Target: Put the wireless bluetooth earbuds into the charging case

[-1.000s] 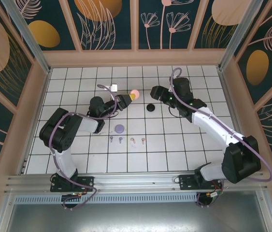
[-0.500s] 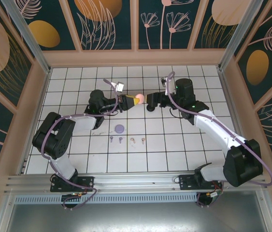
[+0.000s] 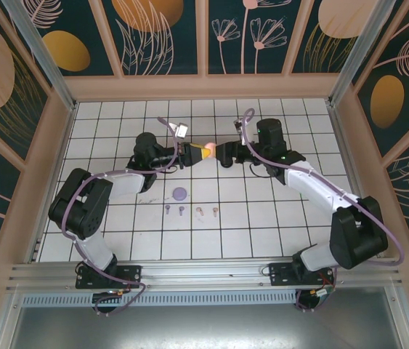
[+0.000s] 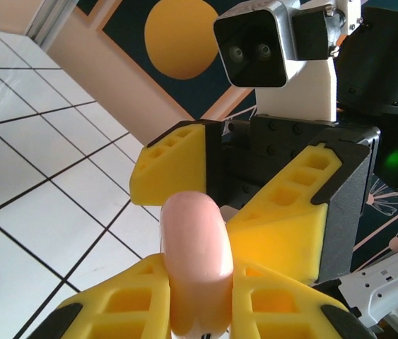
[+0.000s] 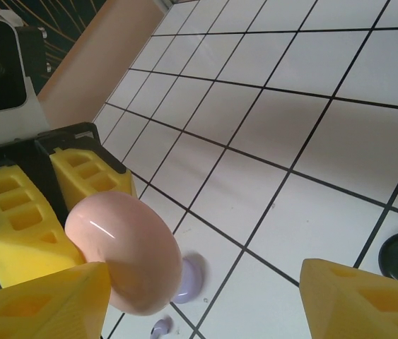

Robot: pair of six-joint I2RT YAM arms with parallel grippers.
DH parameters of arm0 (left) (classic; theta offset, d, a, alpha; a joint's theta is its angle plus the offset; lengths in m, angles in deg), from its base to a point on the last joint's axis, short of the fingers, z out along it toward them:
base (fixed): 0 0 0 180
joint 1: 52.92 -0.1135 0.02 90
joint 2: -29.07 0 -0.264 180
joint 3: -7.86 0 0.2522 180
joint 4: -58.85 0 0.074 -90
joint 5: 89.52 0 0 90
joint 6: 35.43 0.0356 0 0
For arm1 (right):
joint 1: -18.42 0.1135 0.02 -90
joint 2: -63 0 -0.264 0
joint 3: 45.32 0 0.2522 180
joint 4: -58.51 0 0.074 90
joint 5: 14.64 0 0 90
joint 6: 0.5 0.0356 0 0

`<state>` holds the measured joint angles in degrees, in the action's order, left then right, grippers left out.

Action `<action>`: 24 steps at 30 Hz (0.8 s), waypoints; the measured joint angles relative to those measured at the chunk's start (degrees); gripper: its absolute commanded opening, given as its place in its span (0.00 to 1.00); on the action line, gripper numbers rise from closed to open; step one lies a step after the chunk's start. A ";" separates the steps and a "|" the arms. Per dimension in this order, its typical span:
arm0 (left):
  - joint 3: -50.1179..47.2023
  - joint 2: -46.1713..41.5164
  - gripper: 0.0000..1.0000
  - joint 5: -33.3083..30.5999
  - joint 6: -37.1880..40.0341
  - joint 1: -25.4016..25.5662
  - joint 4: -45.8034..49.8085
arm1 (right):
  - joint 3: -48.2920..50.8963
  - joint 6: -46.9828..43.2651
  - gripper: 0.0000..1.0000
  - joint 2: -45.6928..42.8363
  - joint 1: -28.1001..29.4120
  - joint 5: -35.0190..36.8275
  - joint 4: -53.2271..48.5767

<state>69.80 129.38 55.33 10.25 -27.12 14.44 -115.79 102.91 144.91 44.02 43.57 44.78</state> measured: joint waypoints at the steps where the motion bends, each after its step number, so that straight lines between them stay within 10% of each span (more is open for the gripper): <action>1: 0.07 0.00 0.00 -0.13 0.00 -0.07 0.15 | -0.35 0.00 0.69 0.37 0.00 -0.02 0.02; 24: 0.17 -2.54 0.00 2.36 -0.28 0.39 -0.44 | 3.28 1.70 0.62 -3.80 -4.42 -0.55 1.03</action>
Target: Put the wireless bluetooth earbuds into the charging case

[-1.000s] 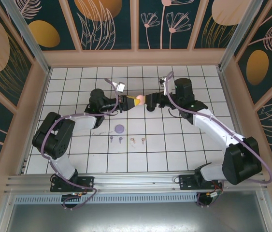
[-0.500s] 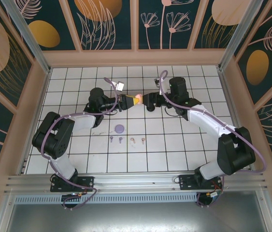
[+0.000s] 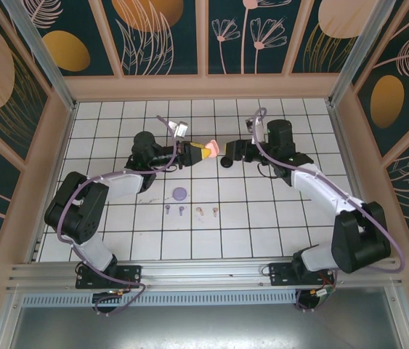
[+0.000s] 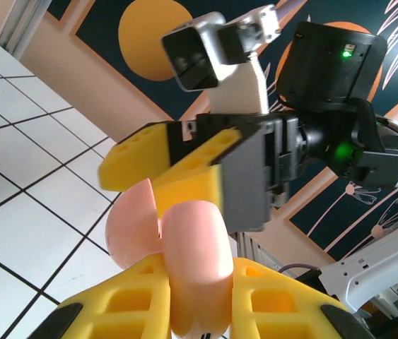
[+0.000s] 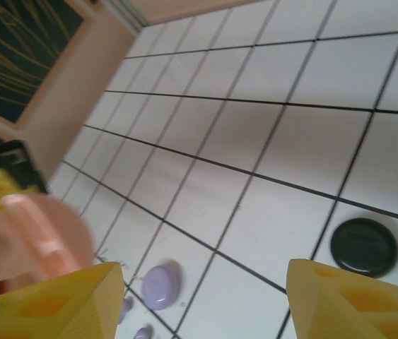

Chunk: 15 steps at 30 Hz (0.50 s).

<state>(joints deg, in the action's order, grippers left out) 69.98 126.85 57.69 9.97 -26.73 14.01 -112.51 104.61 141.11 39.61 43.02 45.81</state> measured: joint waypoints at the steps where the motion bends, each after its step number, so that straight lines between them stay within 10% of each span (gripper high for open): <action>1: 0.00 0.00 0.00 0.24 -0.07 0.00 -0.26 | 0.02 0.00 0.60 -0.63 0.00 -0.81 0.11; 15: 0.37 0.00 0.00 2.03 -0.68 0.07 -1.42 | 0.02 1.79 0.49 0.11 0.31 -8.15 3.15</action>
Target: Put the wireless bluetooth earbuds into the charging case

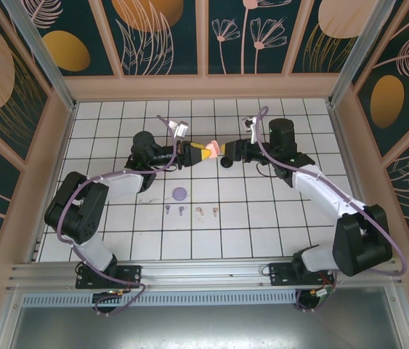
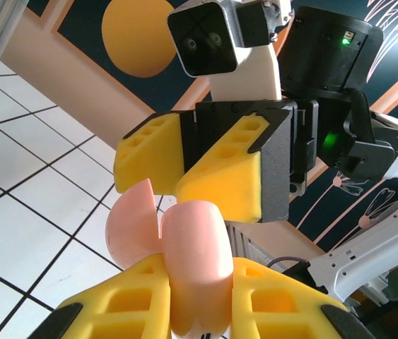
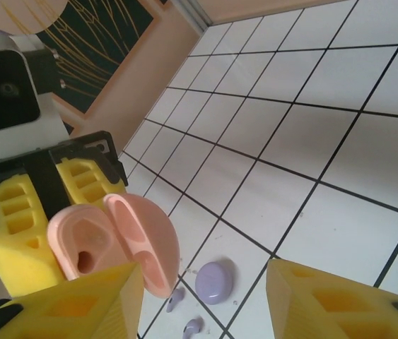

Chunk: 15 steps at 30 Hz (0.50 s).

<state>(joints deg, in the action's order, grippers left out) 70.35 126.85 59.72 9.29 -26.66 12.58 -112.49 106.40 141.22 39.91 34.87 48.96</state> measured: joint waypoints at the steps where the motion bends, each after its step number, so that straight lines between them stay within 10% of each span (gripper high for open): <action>1: 0.04 0.02 0.00 0.04 0.00 0.00 0.00 | 0.00 0.00 0.48 0.20 0.13 -0.09 0.02; 15: 0.74 0.00 0.00 0.15 0.02 0.44 0.02 | -0.50 0.15 0.42 1.84 1.84 -0.07 0.04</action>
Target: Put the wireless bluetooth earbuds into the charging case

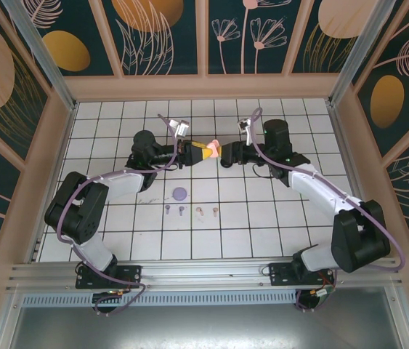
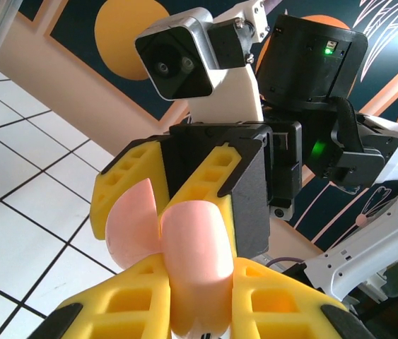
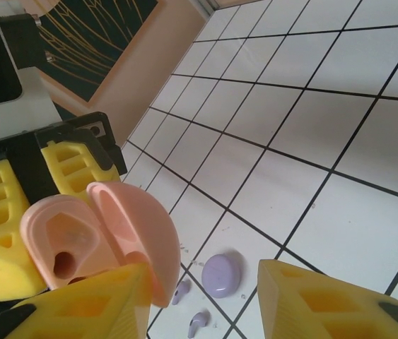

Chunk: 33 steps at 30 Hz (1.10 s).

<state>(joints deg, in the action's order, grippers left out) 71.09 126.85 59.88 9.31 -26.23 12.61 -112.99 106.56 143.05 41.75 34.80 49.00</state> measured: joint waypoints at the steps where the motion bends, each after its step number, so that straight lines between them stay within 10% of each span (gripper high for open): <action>1: 0.00 0.02 0.00 0.00 -0.02 -0.02 0.07 | -0.22 0.00 0.41 0.31 0.07 0.02 0.02; 15: 0.00 0.04 0.00 -2.05 0.02 -0.07 0.28 | -2.99 0.13 0.00 1.77 1.40 0.55 -0.96; 25: 0.26 1.16 0.52 -4.87 0.96 0.68 1.05 | -8.07 -0.83 0.00 3.26 1.64 3.96 -7.26; 33: 0.85 0.81 0.72 -6.97 2.93 0.15 3.80 | -13.55 -4.50 0.00 3.37 1.64 10.38 -14.27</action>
<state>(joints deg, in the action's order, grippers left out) 71.95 127.66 52.90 12.24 -26.07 16.41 -126.55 102.05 146.42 43.39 45.19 34.73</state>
